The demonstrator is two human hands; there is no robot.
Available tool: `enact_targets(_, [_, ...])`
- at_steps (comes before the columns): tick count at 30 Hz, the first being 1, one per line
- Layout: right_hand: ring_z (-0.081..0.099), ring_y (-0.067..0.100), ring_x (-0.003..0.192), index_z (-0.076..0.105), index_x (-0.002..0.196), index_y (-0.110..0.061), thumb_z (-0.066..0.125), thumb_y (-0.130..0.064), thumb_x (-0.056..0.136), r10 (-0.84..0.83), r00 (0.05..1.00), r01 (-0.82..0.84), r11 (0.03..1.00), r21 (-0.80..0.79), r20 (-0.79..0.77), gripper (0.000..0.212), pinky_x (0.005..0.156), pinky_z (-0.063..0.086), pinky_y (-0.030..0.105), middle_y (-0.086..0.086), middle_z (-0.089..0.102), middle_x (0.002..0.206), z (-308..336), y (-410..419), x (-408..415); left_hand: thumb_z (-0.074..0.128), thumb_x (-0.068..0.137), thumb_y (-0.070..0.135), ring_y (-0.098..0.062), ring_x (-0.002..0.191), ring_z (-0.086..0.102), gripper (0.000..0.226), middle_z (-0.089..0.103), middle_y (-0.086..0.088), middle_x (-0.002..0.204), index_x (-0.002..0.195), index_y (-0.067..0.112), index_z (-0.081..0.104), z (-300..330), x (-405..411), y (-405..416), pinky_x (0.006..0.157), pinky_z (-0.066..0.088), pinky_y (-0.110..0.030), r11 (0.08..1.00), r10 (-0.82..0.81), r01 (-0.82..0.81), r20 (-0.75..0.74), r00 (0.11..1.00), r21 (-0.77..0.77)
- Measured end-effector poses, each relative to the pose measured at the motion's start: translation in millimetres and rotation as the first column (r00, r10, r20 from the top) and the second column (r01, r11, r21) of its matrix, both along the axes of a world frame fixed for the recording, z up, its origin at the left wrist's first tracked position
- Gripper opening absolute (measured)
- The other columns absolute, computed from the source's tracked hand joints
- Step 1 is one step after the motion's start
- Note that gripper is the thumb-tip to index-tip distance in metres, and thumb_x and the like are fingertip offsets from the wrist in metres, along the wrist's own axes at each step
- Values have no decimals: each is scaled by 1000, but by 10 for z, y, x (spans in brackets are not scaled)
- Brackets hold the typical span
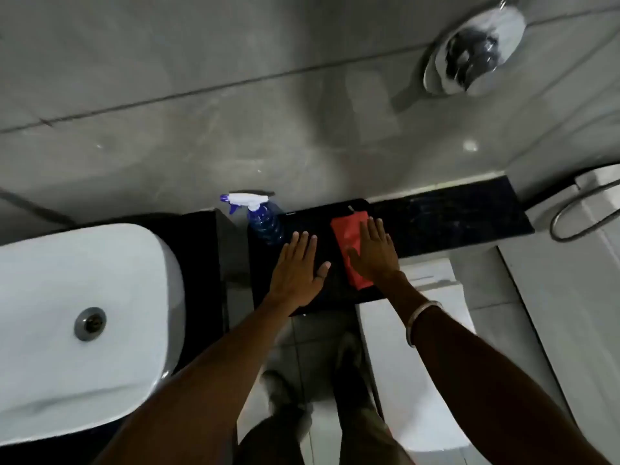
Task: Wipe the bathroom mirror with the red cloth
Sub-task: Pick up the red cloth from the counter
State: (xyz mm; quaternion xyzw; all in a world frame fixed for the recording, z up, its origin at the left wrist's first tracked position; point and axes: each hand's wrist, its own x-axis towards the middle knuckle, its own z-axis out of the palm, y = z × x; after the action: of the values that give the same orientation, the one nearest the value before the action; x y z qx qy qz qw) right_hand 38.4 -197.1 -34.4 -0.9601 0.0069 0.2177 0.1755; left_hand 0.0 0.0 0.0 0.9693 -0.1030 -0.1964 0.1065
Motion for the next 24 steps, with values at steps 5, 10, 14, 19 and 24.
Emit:
enact_targets(5, [-3, 41, 164, -2, 166, 0, 50, -53, 104, -60, 993, 45, 990, -136, -105, 97, 132, 5, 57, 24, -4, 176, -607, 214, 148, 22, 107, 53, -28, 160, -9, 71, 0, -11, 173, 163, 13, 5, -502, 235, -53, 131, 1, -44, 997, 5, -1, -52, 999, 78])
enact_targets(10, [3, 57, 158, -6, 161, 11, 33, -13, 112, -63, 985, 13, 956, -294, -162, 68, 130, 15, 63, 38, -5, 170, -615, 483, 158, 22, 107, 52, -27, 160, -8, 70, 2, -10, 173, 163, 13, 7, -512, 216, 34, 131, 1, -43, 997, -41, 41, 6, 999, 65])
enact_targets(14, [46, 39, 145, 30, 159, 7, 48, -5, 102, -238, 957, 260, 957, 128, -169, 60, 117, 42, 43, 22, 45, 157, -146, 365, 326, 33, 108, 45, -29, 160, -1, 67, 12, -12, 172, 162, 8, 19, -7, 211, 154, 131, 7, -44, 998, -20, 31, 186, 982, -59])
enact_targets(19, [70, 17, 74, 70, 104, -2, 54, 4, 94, -394, 673, 674, -22, 739, -626, 20, 82, 56, 37, 4, 77, 82, 869, 548, 232, 45, 106, 35, -32, 159, 11, 62, 24, -13, 169, 159, 6, 30, 964, 399, 479, 129, 16, -48, 986, 26, 64, 514, 857, -156])
enact_targets(24, [76, 17, 67, 78, 71, -13, 41, 2, 90, -21, 675, 648, -462, 605, -738, 44, 82, 60, 32, 3, 78, 72, 1997, 1065, 260, 43, 105, 36, -35, 157, 13, 63, 27, -17, 167, 158, 6, 28, 2109, 606, 1144, 129, 15, -48, 997, 35, 34, 807, 590, -68])
